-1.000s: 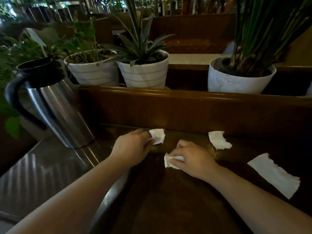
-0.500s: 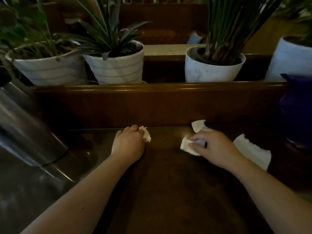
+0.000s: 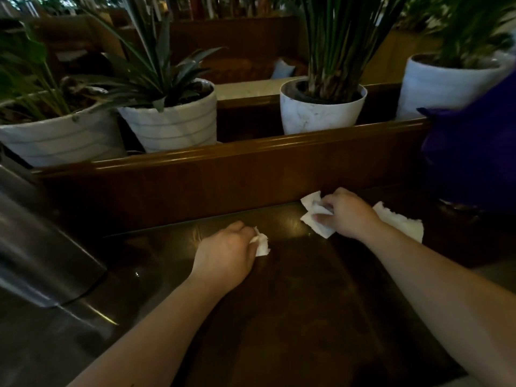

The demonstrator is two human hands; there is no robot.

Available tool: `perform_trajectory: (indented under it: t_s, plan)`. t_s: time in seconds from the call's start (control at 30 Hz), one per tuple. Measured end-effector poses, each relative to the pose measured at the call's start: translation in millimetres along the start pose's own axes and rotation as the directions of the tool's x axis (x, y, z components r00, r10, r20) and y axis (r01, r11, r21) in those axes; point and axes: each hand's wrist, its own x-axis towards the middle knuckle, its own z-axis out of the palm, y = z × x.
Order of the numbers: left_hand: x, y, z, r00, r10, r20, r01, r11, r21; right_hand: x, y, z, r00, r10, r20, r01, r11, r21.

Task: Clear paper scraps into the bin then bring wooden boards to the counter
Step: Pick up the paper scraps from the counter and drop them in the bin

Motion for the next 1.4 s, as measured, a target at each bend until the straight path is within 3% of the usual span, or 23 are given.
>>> perform_trajectory:
  t_s: [0.27, 0.5, 0.6, 0.73, 0.9, 1.07, 1.27, 1.4]
  plan:
    - [-1, 19, -6, 0.988, 0.148, -0.039, -0.151, 0.985, -0.087, -46, -3, -4, 0.991, 0.009, -0.136, -0.002, 0.999, 0.049]
    - [20, 58, -1, 0.982, 0.185, -0.047, -0.189, 0.977, -0.099, -83, 68, -34, 0.973, 0.128, -0.194, -0.096, 0.982, 0.165]
    - [32, 77, 3, 0.979, 0.192, -0.064, -0.198, 0.976, -0.096, -83, 95, -42, 0.97, 0.187, -0.157, -0.164, 0.975, 0.152]
    - [48, 110, 8, 0.978, 0.197, -0.066, -0.204, 0.973, -0.108, -77, 115, -44, 0.975, 0.221, 0.001, -0.218, 0.963, 0.16]
    - [67, 150, 23, 0.987, 0.16, -0.031, -0.162, 0.984, -0.073, -67, 130, -42, 0.988, 0.149, 0.03, -0.151, 0.984, 0.099]
    - [73, 183, 34, 0.997, 0.07, 0.038, -0.069, 0.997, -0.034, -72, 160, -41, 1.0, -0.005, -0.003, 0.005, 0.994, 0.109]
    - [69, 229, 50, 0.988, 0.144, -0.048, -0.146, 0.988, -0.058, -114, 195, -57, 0.997, -0.062, -0.038, 0.07, 0.97, 0.231]
    - [65, 267, 64, 0.964, 0.266, -0.024, -0.267, 0.958, -0.103, -178, 222, -63, 0.993, 0.03, -0.117, 0.004, 0.958, 0.286]
